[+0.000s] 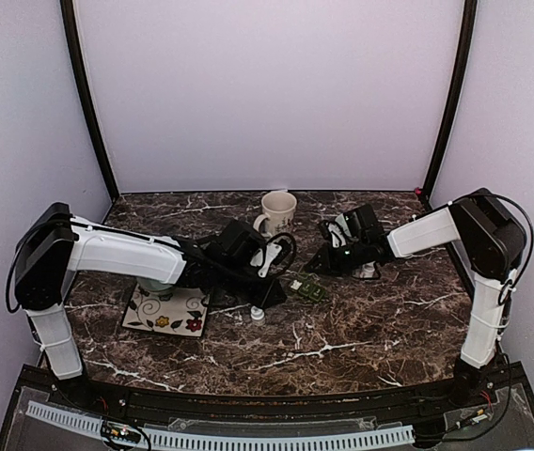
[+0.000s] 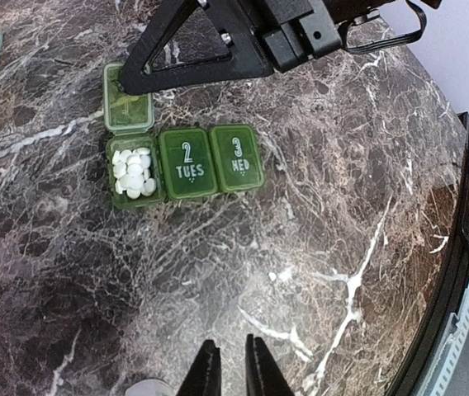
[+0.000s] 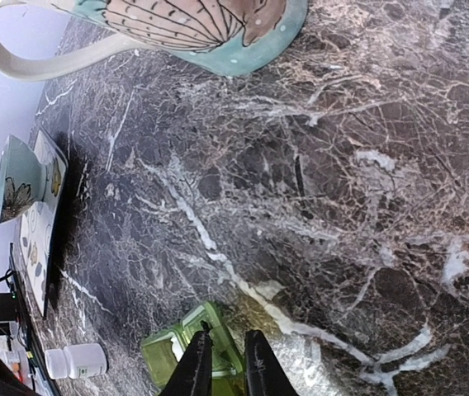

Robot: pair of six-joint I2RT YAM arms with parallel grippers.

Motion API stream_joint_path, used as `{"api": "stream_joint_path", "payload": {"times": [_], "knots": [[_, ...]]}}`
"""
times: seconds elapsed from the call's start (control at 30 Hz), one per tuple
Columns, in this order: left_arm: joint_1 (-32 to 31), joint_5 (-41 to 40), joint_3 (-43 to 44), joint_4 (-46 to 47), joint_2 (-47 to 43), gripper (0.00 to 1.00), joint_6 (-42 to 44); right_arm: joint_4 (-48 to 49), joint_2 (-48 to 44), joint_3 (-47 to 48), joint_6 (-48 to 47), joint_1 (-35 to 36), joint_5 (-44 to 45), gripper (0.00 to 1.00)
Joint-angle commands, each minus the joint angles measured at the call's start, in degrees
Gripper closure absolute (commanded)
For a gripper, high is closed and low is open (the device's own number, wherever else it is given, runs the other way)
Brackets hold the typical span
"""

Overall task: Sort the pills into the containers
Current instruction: Close the lid of the pill container.

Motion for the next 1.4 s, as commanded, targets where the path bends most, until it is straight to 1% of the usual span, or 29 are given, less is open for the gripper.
{"api": "stream_joint_path", "payload": {"times": [0.0,0.27,0.5,0.97,1.37], "knots": [[-0.33,-0.52,2.62,-1.58,1.88,0.89,-0.01,3.5,0.16,-0.95,1.05,-0.5,-0.38,0.87],[-0.33,-2.75,6.5,-5.81,6.16,0.94,-0.53,4.95,-0.52,-2.36,3.04,-0.44,0.14,0.91],[-0.33,-4.01,10.71,-8.77,9.89,0.95,-0.99,5.94,-1.35,-3.4,4.89,-0.31,1.28,0.92],[-0.33,-7.78,16.06,-12.28,14.36,0.95,-1.18,7.25,-2.77,-4.91,6.47,1.41,4.44,0.92],[0.16,-9.1,17.03,-12.82,15.28,0.95,-1.35,8.39,-4.57,-5.68,5.82,3.34,6.64,0.88]]}}
